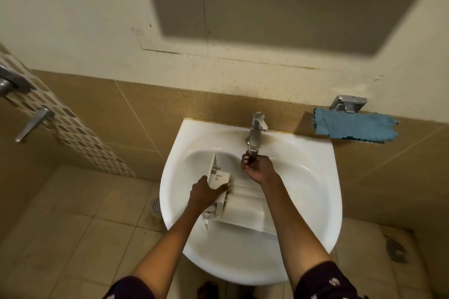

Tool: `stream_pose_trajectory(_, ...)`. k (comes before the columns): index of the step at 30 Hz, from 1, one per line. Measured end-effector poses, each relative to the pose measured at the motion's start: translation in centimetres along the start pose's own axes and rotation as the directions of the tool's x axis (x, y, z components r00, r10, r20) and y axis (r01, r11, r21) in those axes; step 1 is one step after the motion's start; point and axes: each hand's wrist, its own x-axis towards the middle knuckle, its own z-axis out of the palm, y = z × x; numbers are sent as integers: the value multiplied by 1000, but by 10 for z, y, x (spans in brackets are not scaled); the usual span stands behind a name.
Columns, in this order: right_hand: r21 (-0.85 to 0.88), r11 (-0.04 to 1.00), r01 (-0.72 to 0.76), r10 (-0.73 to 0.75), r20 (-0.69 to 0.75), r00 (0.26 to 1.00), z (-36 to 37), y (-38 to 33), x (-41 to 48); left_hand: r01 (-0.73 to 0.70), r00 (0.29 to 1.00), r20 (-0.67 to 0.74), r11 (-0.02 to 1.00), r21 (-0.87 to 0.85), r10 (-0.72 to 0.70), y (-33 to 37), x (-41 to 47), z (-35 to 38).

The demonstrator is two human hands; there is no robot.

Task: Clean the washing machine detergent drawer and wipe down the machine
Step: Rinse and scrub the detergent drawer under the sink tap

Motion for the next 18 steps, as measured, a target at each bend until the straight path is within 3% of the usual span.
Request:
stream_pose_trajectory(2, -106, 994, -24, 25, 3, 1000, -8, 5, -8, 4, 1000, 13, 1000, -8, -4, -1, 0, 0)
stream_pose_trajectory(4, -424, 906, -2, -5, -15, 1000, -15, 15, -20, 3, 1000, 14, 1000, -11, -2, -2, 0, 1)
stream_pose_trajectory(5, -662, 748, 46, -49, 14, 999, -16, 22, -26, 0, 1000, 8, 1000, -12, 1, -2, 0, 2)
stream_pose_trajectory(7, -949, 262, 176, -87, 159, 983, -18, 37, -35, -9, 1000, -5, 1000, -25, 9, -2, -1, 2)
stream_pose_trajectory(9, -966, -124, 227, -179, 247, 952, -27, 42, -37, -17, 1000, -13, 999, -40, 17, -1, -2, 3)
stream_pose_trajectory(10, -954, -223, 201, -248, 255, 935, -33, 41, -39, -18, 1000, -15, 999, -50, 17, -1, -3, 3)
stream_pose_trajectory(15, -893, -415, -175, -558, 98, 824, -58, 32, -49, -9, 998, -57, 997, -77, 5, -2, -8, 3)
stream_pose_trajectory(16, -870, -457, -186, -576, 130, 807, -58, 36, -52, -6, 998, -65, 997, -78, 1, -2, -10, 3)
stream_pose_trajectory(18, -845, -531, -56, -520, 274, 809, -53, 49, -54, -1, 997, -82, 996, -88, -6, -1, -12, 3)
